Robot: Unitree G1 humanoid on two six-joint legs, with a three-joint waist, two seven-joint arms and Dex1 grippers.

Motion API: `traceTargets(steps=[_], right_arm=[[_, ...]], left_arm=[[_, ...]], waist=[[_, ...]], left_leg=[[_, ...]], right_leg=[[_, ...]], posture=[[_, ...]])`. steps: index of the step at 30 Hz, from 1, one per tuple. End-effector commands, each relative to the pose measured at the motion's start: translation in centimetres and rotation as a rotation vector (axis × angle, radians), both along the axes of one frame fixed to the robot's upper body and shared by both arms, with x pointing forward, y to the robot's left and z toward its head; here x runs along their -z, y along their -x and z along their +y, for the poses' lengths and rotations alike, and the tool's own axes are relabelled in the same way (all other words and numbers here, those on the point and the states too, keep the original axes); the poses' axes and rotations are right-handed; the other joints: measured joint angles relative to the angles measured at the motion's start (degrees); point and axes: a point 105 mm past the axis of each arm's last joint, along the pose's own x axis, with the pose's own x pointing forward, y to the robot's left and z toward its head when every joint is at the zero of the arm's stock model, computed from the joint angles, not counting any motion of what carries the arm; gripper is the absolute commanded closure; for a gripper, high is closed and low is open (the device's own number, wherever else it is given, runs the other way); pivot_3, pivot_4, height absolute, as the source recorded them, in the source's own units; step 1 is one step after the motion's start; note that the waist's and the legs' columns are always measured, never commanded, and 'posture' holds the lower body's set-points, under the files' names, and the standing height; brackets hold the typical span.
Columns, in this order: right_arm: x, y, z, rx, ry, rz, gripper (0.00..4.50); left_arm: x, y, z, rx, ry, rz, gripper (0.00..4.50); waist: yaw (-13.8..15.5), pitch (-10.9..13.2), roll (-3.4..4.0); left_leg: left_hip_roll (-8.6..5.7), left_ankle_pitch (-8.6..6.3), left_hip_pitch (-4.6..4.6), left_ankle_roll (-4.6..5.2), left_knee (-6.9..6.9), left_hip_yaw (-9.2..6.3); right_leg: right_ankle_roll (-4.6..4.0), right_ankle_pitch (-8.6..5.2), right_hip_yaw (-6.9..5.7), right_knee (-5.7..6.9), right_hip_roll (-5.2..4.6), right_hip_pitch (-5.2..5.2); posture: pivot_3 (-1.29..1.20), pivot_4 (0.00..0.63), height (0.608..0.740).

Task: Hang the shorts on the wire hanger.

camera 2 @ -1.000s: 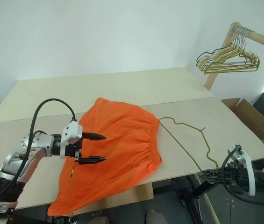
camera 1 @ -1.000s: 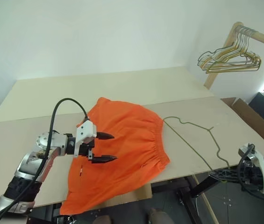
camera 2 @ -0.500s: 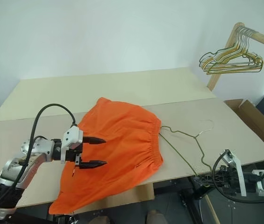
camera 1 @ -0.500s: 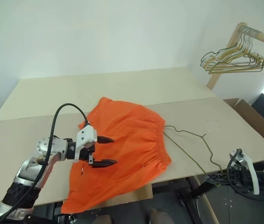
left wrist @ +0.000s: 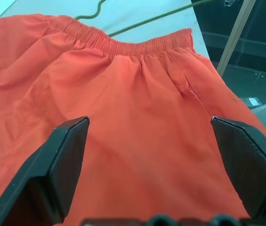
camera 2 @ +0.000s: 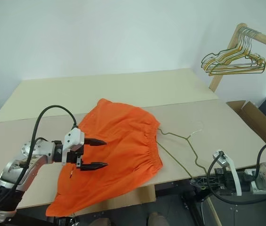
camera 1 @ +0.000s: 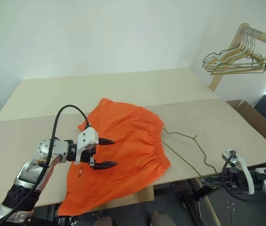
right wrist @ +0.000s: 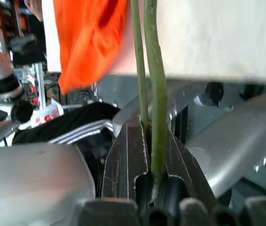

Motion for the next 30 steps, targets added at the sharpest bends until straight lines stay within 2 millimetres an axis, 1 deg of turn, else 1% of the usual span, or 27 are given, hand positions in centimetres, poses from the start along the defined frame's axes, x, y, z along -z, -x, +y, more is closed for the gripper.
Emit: traceTargets(steps=[1, 3, 7, 11, 16, 18, 21, 23, 27, 30], right_arm=[[-1.3, -1.9, 0.0, -0.003, -0.027, -0.065, 4.50], [-0.8, -2.3, 0.2, -0.025, -0.014, -0.054, 4.50], [-0.2, -2.0, 1.2, -0.120, -0.023, -0.022, 4.50], [0.7, -3.2, 1.6, -0.124, 0.007, 0.021, 4.50], [-0.6, -5.4, 1.9, -0.090, -0.001, 0.024, 4.50], [-1.0, -5.8, 2.1, -0.071, -0.020, 0.037, 4.50], [-1.6, -5.9, 2.7, -0.073, -0.063, 0.046, 4.50], [-1.4, -5.9, 3.0, -0.089, -0.065, 0.052, 4.50], [-0.8, -7.1, 3.4, -0.019, -0.053, 0.053, 4.50], [-0.8, -7.4, 3.5, -0.005, -0.056, 0.026, 4.50]], left_arm=[[-1.3, -0.5, -0.6, 0.014, 0.007, -0.058, 0.02], [-1.3, -0.5, -0.6, 0.011, 0.008, -0.060, 0.02], [-0.8, -0.3, -0.4, 0.004, -0.001, -0.053, 0.02], [-0.5, -0.1, -0.2, -0.012, -0.015, -0.051, 0.02], [-0.6, 0.0, -0.1, -0.030, -0.006, -0.054, 0.02], [-0.4, 0.1, -0.1, -0.034, -0.009, -0.054, 0.02], [-0.3, 0.2, -0.2, -0.036, -0.003, -0.049, 0.02], [-0.3, 0.3, -0.2, -0.037, -0.003, -0.048, 0.02], [-0.2, 0.1, -0.3, -0.038, -0.004, -0.050, 0.02], [-0.2, 0.0, -0.4, -0.037, -0.004, -0.052, 0.02]], waist=[[0.19, 0.00, 0.00], [0.63, 0.00, 0.00], [1.20, -0.01, 0.01], [1.14, -0.01, 0.01], [1.84, -0.01, 0.04], [2.20, -0.01, 0.04], [2.63, -0.02, 0.04], [2.95, -0.02, 0.04], [2.84, -0.02, 0.05], [2.66, -0.03, 0.07]], left_leg=[[0.00, 0.00, 0.01, 0.00, 0.00, 0.00], [0.00, 0.00, -0.01, 0.00, 0.00, 0.00], [0.00, 0.00, -0.09, 0.00, 0.00, -0.03], [0.00, 0.00, -0.06, 0.00, 0.05, 0.00], [-0.01, 0.00, -0.03, 0.00, 0.06, -0.01], [0.00, 0.00, -0.03, 0.00, 0.06, -0.01], [0.00, 0.00, -0.07, 0.00, 0.05, -0.02], [-0.01, 0.00, -0.12, 0.00, 0.06, -0.03], [-0.02, 0.00, -0.08, 0.00, 0.09, -0.02], [-0.02, 0.00, -0.10, 0.00, 0.09, -0.02]], right_leg=[[0.00, 0.00, 0.00, 0.01, 0.00, 0.00], [-0.02, 0.01, -0.01, 0.00, 0.00, -0.01], [-0.01, 0.00, -0.03, 0.00, 0.00, -0.06], [-0.02, 0.01, -0.02, 0.04, -0.02, -0.05], [-0.05, 0.02, -0.03, 0.11, -0.01, -0.05], [-0.05, 0.02, -0.03, 0.10, 0.00, -0.06], [-0.05, 0.02, -0.04, 0.08, -0.01, -0.09], [-0.05, 0.03, -0.08, 0.08, -0.04, -0.11], [-0.06, 0.04, -0.08, 0.11, -0.04, -0.08], [-0.07, 0.03, -0.07, 0.14, -0.02, -0.11]], posture=[[-0.01, 0.000, 0.740], [-0.01, 0.000, 0.740], [0.01, 0.000, 0.740], [0.03, 0.000, 0.740], [0.05, 0.000, 0.740], [0.05, 0.000, 0.740], [0.04, 0.000, 0.740], [0.04, 0.000, 0.740], [0.03, 0.000, 0.740], [0.03, 0.000, 0.740]])
